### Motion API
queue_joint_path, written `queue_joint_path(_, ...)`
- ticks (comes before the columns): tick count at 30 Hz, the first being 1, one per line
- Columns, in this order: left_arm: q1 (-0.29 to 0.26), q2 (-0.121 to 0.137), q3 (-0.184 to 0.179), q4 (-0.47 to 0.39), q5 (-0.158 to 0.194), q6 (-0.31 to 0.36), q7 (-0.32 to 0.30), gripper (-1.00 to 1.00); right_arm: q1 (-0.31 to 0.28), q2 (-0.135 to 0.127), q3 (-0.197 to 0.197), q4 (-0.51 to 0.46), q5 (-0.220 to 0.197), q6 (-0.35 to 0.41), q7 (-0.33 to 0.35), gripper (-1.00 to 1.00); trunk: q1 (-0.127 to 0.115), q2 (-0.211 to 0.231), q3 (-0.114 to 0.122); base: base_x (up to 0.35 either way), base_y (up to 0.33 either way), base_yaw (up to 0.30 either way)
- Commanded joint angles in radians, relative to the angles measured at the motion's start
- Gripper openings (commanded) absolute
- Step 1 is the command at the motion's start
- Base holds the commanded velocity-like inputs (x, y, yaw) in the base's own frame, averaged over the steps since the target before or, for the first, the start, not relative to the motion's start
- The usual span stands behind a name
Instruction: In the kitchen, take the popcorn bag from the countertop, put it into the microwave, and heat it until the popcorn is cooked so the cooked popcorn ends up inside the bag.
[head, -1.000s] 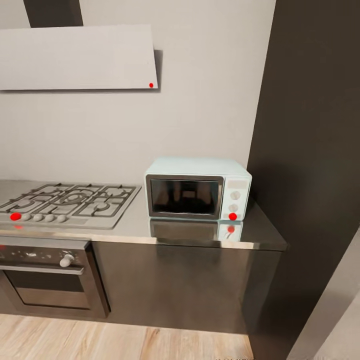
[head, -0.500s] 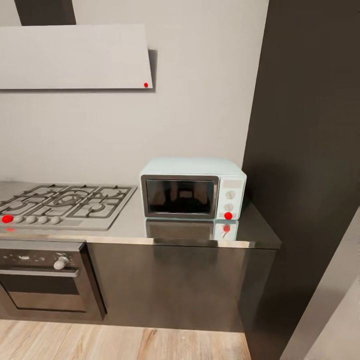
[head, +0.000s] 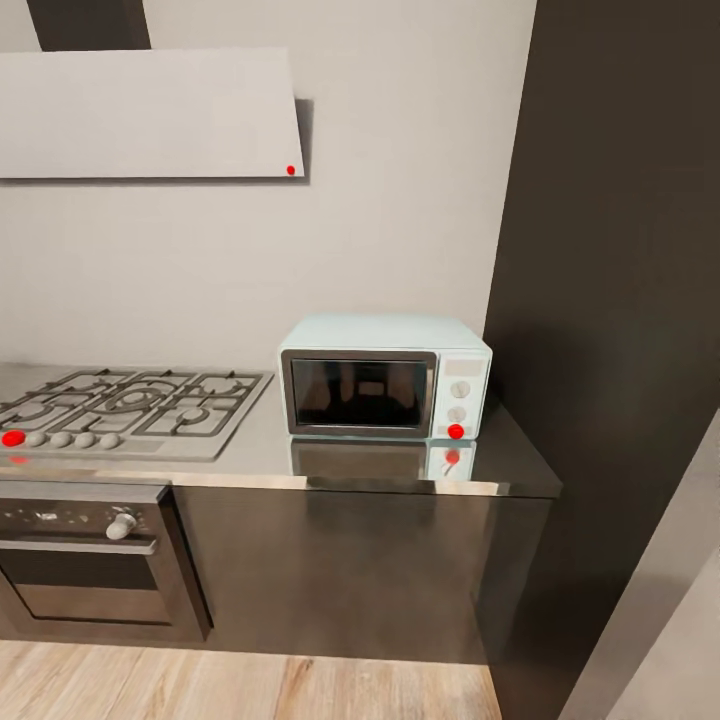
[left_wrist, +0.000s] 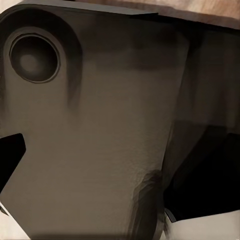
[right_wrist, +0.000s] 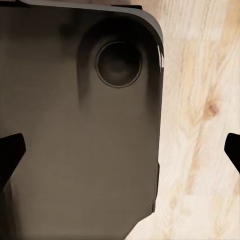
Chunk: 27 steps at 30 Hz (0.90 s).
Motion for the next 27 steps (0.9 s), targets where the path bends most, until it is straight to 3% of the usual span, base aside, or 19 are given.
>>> queue_joint_path(1,0.000,0.000,0.000,0.000,0.008,-0.001,0.000,1.00,0.000,-0.001,-0.002,0.000,-0.003,-0.002,-0.001,1.00,0.000,0.000,-0.001,0.000,0.000,0.000)
queue_joint_path(27,0.000,0.000,0.000,0.000,0.009,-0.001,0.001,1.00,0.000,0.000,0.002,-0.016,0.010,0.002,0.003,1.00,0.000,0.000,-0.001,0.032,0.000,0.000)
